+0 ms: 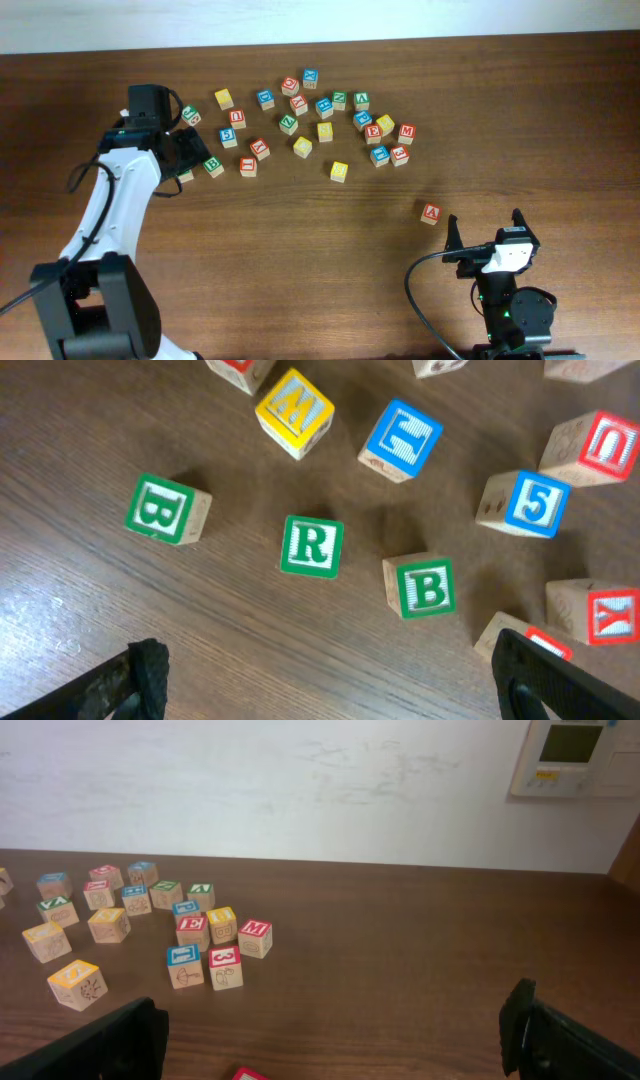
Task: Spell out RSS
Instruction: 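Reach the left gripper toward the green R block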
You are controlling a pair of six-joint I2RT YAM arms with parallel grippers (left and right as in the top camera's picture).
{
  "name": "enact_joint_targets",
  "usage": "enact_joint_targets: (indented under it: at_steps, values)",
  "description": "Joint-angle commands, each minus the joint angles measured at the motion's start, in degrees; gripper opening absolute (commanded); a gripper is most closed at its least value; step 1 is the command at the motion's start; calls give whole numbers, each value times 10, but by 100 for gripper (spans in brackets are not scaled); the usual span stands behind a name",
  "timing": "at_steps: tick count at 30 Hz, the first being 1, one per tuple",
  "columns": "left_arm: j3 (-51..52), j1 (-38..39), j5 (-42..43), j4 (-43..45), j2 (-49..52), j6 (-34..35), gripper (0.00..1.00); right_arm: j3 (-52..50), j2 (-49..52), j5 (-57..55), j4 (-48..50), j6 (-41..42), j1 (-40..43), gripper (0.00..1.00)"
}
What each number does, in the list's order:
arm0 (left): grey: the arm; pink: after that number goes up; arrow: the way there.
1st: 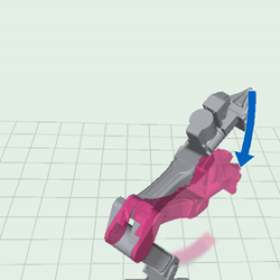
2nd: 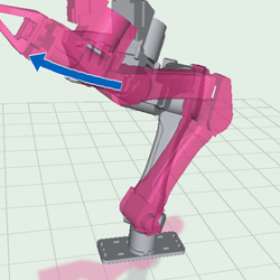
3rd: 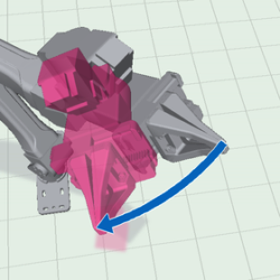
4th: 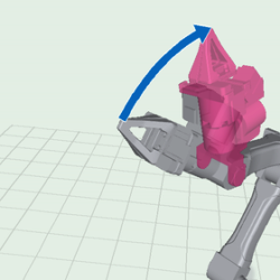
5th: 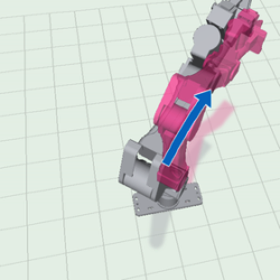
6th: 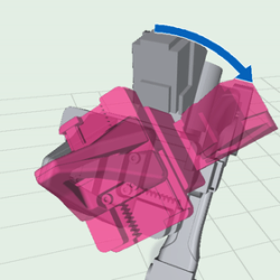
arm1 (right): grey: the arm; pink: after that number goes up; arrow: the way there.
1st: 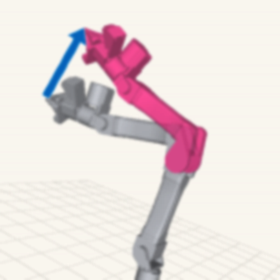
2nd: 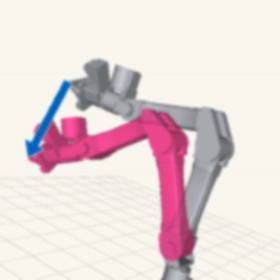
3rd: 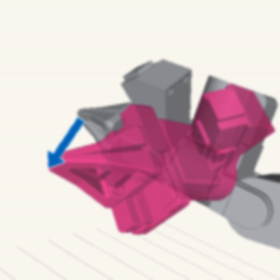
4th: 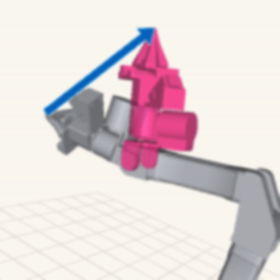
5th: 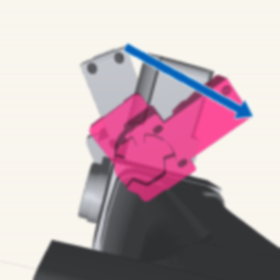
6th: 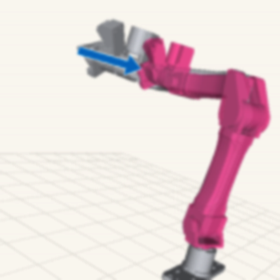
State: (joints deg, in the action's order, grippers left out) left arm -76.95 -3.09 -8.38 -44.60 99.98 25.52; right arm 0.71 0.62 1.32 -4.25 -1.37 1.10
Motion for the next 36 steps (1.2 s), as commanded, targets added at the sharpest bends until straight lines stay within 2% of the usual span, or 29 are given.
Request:
enact_joint_targets:
  at_steps: [1,5,8,9,10,11,12,13,18,20,24,26,30,33,36]
  values:
    - [-6,-11,4,38,40,-25,84,-4,-4,-3,-2,1,4,98]
    - [-6,-16,5,96,105,-59,83,-4,-4,-3,-2,1,4,98]
    - [-6,-17,4,123,135,-59,75,-4,-4,-3,-2,1,4,98]
    - [-6,-17,4,129,144,-59,79,-4,-4,-3,-2,1,4,98]
    - [-6,-17,4,132,152,-59,78,-4,-4,-3,-2,1,4,98]
    - [-6,-18,4,134,156,-59,76,-4,-4,-3,-2,1,4,98]
    - [-6,-22,5,135,162,-59,68,-4,-4,-3,-2,1,4,98]
    - [-6,-29,7,133,166,-59,64,-4,-4,-3,-2,1,4,98]
    - [-6,-36,32,138,168,-59,57,-4,-4,-3,-2,1,4,98]
    - [-5,-36,33,143,169,-59,50,-4,-4,-3,-2,1,4,98]
    - [5,-36,37,139,173,-59,49,-4,-4,-3,-2,1,4,98]
    - [6,-36,37,140,173,-59,41,-4,-4,-3,-2,1,4,98]
    - [6,-36,37,139,173,-59,37,-4,-4,-3,-2,1,4,98]
    - [6,-36,37,138,173,-59,40,-4,-4,-3,-2,1,4,98]
    - [6,-36,37,137,173,-59,31,-4,-4,-3,-2,1,4,98]
